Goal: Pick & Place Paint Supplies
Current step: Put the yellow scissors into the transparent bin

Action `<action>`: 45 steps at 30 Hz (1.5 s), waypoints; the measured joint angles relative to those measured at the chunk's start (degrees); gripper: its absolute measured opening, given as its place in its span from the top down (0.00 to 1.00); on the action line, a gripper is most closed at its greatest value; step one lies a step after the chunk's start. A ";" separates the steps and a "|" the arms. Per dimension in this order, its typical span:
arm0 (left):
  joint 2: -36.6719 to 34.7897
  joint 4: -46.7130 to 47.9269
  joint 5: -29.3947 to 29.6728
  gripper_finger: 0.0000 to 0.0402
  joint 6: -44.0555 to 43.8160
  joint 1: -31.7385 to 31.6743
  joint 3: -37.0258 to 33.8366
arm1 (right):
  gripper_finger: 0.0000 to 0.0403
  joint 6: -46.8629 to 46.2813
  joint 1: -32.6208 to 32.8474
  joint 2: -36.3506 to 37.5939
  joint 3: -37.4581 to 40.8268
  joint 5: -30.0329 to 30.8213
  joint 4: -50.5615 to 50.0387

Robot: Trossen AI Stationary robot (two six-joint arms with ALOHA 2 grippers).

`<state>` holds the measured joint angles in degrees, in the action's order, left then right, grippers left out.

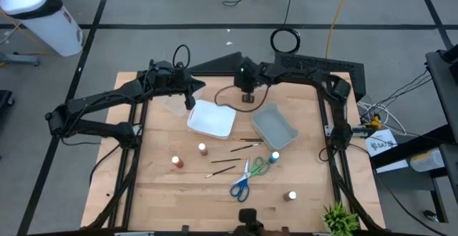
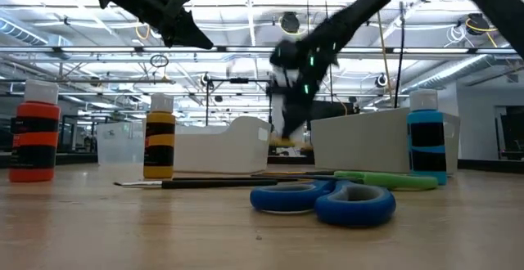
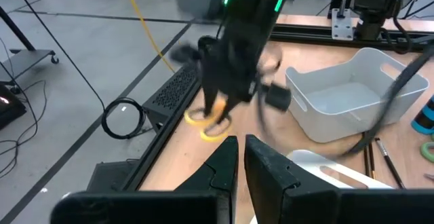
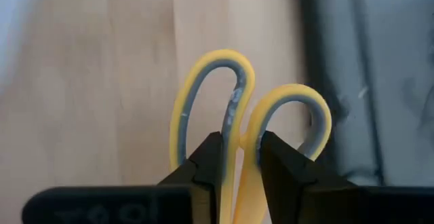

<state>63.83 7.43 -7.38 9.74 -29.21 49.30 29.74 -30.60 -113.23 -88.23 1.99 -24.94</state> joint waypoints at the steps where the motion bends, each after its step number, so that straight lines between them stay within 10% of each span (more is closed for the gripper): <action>1: 0.00 0.01 0.00 0.90 0.08 0.00 0.00 | 0.85 -0.15 0.31 1.26 -0.10 -0.12 0.57; 10: 1.26 -3.14 -0.07 0.86 -11.10 0.42 0.04 | 0.85 2.20 6.03 9.04 0.09 4.01 4.23; 22: 12.50 -12.43 1.68 0.31 -21.44 2.39 0.04 | 0.85 10.01 13.89 9.49 4.29 15.58 13.65; 31: 18.09 -18.12 0.98 0.19 -24.10 2.97 0.02 | 0.85 11.58 15.96 9.64 4.27 15.99 16.84; 37: 18.64 -17.22 0.67 0.35 -23.64 3.15 0.02 | 0.85 12.84 17.18 9.64 4.23 15.97 18.31; 45: 18.69 -15.05 -1.89 0.92 -20.56 3.05 -0.07 | 0.93 13.02 17.56 9.69 4.20 11.44 18.66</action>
<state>82.52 -7.62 -9.26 -10.82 -26.17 49.23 42.76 -13.04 -103.55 -84.03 13.43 -6.27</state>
